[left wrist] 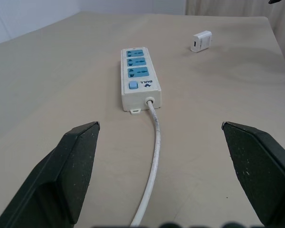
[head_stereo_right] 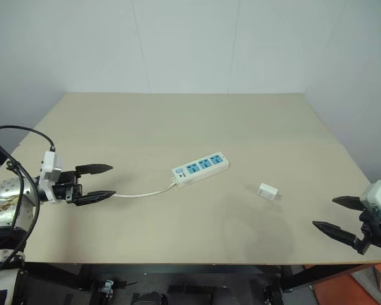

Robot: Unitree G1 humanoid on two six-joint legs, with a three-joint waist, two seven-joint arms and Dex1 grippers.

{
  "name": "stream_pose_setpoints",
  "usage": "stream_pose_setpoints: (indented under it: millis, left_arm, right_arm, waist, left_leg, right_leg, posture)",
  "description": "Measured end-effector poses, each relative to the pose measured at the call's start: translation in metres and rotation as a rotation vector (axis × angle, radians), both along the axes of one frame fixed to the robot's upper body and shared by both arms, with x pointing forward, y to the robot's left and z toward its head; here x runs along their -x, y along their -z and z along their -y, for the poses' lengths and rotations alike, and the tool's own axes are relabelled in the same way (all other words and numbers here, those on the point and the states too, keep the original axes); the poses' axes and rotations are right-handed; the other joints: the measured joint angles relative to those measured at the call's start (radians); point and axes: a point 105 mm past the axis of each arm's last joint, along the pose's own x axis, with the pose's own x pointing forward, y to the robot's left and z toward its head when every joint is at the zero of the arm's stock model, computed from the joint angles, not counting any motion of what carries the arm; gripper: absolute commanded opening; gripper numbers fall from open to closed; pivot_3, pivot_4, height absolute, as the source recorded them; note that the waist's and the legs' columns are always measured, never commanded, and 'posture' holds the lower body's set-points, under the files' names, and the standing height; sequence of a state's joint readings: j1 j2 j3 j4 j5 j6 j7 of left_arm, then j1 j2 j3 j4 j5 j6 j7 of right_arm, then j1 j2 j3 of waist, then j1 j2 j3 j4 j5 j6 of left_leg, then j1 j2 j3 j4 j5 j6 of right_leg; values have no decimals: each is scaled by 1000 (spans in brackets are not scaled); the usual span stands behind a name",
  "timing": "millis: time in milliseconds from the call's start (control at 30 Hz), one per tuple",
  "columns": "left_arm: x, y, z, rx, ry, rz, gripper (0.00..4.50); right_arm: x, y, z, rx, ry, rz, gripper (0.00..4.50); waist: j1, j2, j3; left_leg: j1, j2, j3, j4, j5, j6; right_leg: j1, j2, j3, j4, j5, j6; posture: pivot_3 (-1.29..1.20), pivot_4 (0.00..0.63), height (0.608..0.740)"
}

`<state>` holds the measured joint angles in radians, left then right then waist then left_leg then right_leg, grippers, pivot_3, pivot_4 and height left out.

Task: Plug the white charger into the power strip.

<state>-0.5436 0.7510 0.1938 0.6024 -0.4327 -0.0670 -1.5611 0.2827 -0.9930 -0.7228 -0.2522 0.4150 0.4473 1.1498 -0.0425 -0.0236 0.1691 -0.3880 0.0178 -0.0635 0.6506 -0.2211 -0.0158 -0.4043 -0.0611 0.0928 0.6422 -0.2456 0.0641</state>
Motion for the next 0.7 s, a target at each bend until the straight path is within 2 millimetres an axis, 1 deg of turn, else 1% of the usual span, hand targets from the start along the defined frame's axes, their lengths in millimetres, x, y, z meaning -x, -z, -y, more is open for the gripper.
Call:
stream_pose_setpoints:
  millis: [367,500,567,700]
  left_arm:
    - [0,0,0,-3,-2,12,4488]
    - [-9,3,7,30,-11,34,4488]
    - [-17,9,16,47,-10,30,4488]
    - [-40,23,42,98,-38,26,4488]
  right_arm:
    - [-1,0,-1,2,-5,10,4500]
    - [-6,-1,-6,-2,-15,26,4500]
    - [-9,-3,-13,6,-35,44,4500]
    - [-18,-18,-43,-4,-116,123,4500]
  waist:
    - [0,0,0]
    - [1,0,0]
    - [3,0,0]
    - [4,-1,1]
  left_leg:
    - [0,0,0,0,0,0]
    - [0,0,0,0,0,0]
    - [0,0,0,0,0,0]
    - [-1,-1,0,0,0,0]
  right_leg:
    - [0,0,0,0,0,0]
    - [0,0,0,0,0,0]
    - [0,0,0,0,0,0]
    - [0,0,0,-1,0,0]
  posture:
    - [0,150,740]
    - [0,150,740]
    - [0,150,740]
    - [0,150,740]
